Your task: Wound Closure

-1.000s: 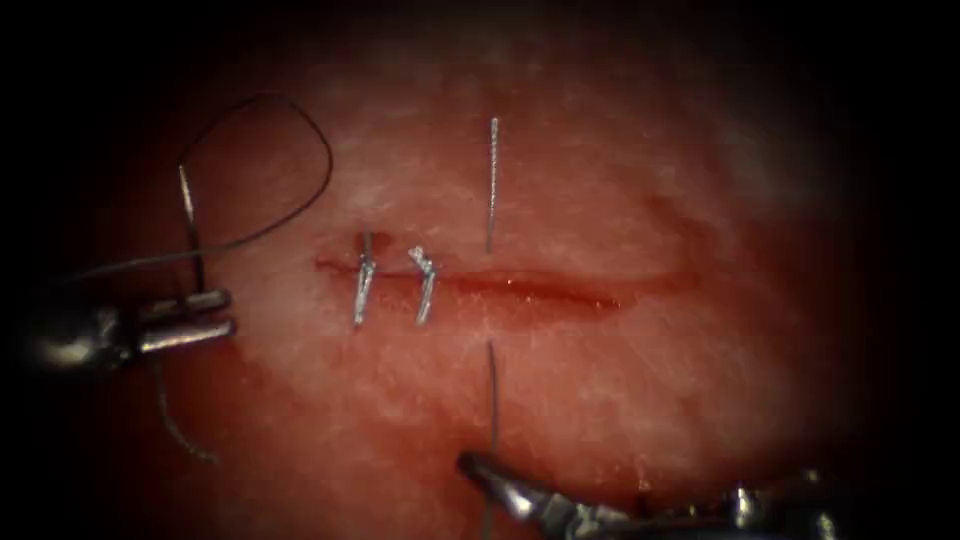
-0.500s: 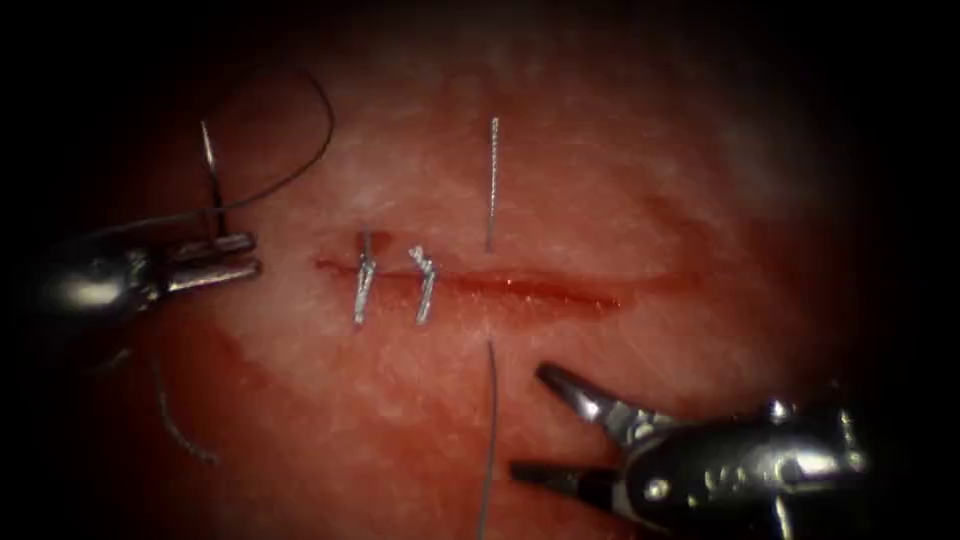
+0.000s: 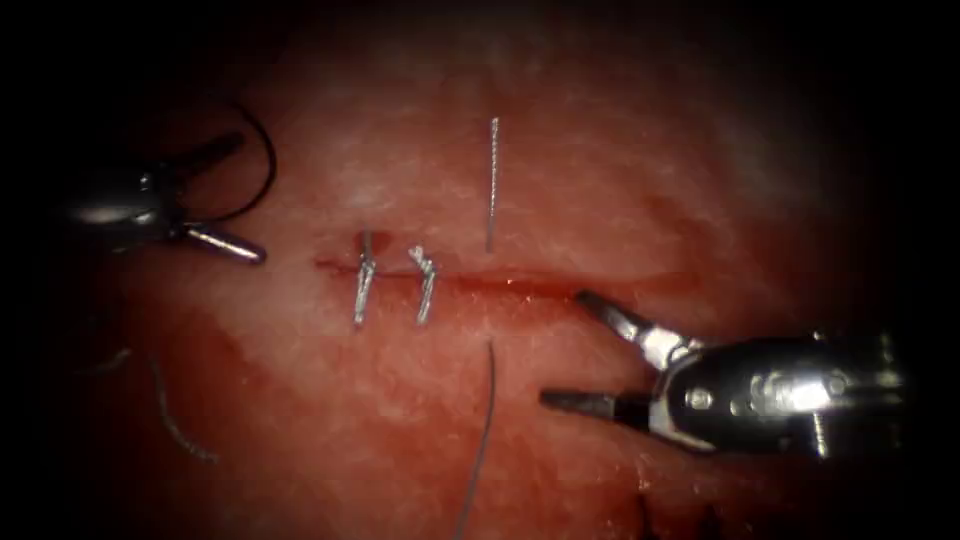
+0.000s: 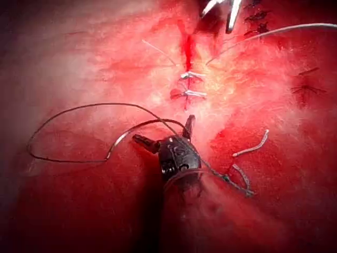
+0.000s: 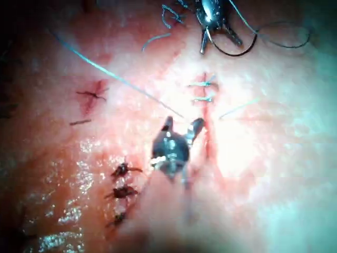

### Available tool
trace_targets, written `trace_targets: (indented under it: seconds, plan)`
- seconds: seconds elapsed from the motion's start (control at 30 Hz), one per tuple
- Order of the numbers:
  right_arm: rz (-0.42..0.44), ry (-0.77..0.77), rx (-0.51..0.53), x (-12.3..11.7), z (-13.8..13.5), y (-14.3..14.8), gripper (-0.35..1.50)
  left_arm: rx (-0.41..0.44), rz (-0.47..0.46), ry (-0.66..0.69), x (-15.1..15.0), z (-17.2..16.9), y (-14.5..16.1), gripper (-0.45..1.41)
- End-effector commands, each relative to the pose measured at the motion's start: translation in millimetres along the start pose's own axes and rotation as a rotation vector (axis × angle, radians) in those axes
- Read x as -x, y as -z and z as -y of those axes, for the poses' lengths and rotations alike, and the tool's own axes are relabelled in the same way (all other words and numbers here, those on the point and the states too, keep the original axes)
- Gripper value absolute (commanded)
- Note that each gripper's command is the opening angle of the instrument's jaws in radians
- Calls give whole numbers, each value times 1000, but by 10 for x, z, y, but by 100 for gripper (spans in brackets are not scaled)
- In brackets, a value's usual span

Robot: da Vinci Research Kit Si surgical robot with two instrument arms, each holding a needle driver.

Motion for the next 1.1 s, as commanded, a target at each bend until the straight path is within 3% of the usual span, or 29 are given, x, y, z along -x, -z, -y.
trace_targets:
  seconds: [0.03, 0.13, 0.23, 0.3, 0.5, 0.73, 1.0, 1.07, 1.1]
  plan:
    - [-15, -60, 7, 4, -2, -10, 105, -2, 3, 40, 12, -9, -5, 101]
    - [-137, -287, -9, -1, -31, -20, 86, -6, 2, 64, 14, -14, -6, 101]
    - [-144, -387, -50, -1, -51, -33, 86, 18, 3, 75, 12, -27, -4, 103]
    - [-151, -447, -103, 5, -65, -54, 86, 96, 4, 87, 5, -57, -5, 99]
    - [-169, -544, -159, 23, -73, -86, 86, 150, 8, 107, -22, -96, -10, 94]
    - [-150, -609, -183, 47, -76, -116, 85, 143, -6, 61, -49, -106, 7, 88]
    - [-138, -665, -190, 72, -85, -138, 78, 128, -7, 44, -50, -102, 13, 82]
    - [-139, -675, -223, 74, -83, -140, 36, 122, -18, 40, -52, -101, 13, 81]
    - [-141, -666, -257, 73, -79, -138, -35, 123, -35, 37, -54, -99, 14, 79]
